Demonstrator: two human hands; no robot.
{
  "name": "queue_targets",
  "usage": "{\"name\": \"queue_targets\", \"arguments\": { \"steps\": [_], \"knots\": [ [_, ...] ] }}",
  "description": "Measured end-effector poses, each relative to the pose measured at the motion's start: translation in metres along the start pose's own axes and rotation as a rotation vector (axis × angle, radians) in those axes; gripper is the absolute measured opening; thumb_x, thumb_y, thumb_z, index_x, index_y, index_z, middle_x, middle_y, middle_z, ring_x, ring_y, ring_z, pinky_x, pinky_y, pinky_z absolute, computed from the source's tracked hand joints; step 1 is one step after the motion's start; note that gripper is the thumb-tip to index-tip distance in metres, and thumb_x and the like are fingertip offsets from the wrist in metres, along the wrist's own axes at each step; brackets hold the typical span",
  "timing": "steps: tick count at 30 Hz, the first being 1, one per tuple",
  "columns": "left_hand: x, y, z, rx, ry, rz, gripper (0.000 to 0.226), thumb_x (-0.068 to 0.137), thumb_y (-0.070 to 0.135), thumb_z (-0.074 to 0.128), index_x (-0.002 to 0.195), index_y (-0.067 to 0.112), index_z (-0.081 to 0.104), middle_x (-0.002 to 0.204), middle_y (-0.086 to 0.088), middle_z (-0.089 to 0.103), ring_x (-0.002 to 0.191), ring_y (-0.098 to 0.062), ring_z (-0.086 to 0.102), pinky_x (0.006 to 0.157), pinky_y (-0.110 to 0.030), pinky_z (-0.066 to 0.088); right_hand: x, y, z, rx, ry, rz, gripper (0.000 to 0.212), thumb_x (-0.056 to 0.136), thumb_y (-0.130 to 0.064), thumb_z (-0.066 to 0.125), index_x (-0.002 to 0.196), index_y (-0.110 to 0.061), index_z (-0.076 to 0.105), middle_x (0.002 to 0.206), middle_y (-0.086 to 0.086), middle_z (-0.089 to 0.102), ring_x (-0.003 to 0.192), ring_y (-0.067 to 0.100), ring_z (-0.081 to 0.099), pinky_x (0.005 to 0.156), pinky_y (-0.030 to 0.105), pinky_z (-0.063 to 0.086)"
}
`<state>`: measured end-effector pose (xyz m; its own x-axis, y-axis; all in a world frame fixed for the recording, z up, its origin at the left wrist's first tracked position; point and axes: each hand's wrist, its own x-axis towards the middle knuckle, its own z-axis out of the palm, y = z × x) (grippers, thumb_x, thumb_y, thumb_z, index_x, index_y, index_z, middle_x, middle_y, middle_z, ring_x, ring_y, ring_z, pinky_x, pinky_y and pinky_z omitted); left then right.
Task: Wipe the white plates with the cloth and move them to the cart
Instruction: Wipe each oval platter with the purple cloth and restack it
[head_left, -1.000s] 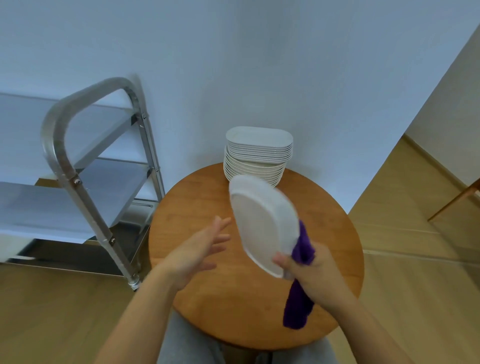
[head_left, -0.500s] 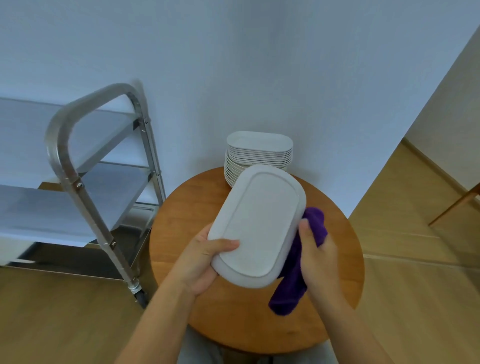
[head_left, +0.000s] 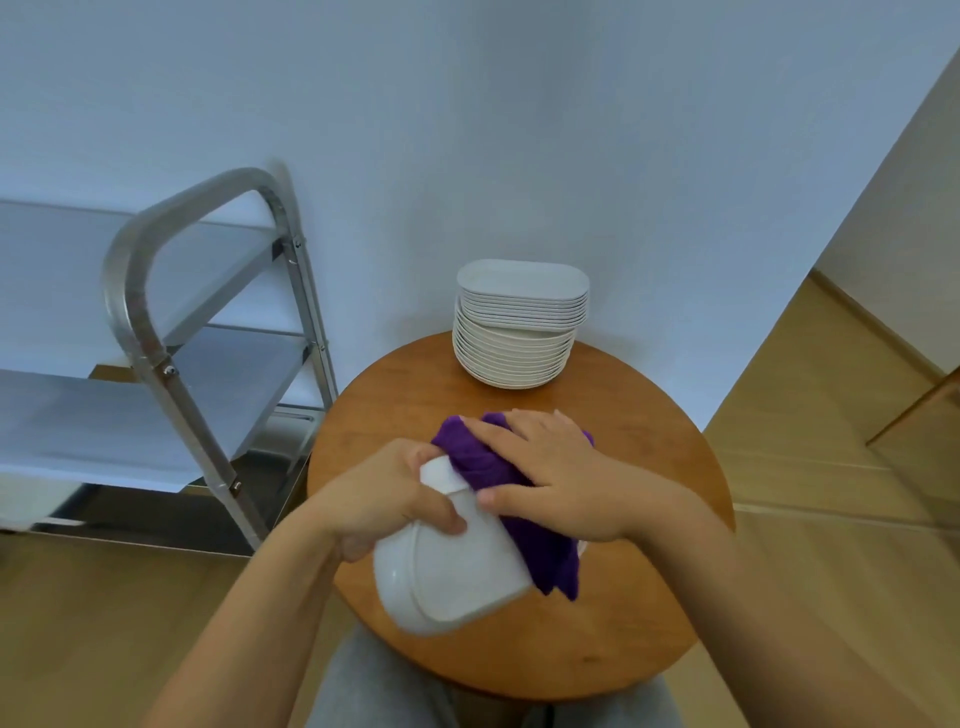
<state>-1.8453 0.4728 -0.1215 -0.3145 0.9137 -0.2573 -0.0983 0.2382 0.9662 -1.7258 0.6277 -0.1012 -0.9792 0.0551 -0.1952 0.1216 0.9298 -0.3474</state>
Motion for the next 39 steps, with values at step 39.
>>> {"name": "queue_targets", "arguments": {
  "steps": [39],
  "knots": [
    [0.016, -0.019, 0.067, -0.767, 0.600, 0.355, 0.034, 0.060, 0.038, 0.070, 0.091, 0.023, 0.071, 0.090, -0.006, 0.074, 0.080, -0.023, 0.072, 0.062, -0.034, 0.059, -0.002, -0.009, 0.055, 1.627, 0.927, 0.274, 0.054, 0.061, -0.043, 0.077, 0.111, -0.030, 0.059, 0.099, -0.005, 0.073, 0.087, 0.015, 0.071, 0.071, 0.033, 0.059]
  ]
}}
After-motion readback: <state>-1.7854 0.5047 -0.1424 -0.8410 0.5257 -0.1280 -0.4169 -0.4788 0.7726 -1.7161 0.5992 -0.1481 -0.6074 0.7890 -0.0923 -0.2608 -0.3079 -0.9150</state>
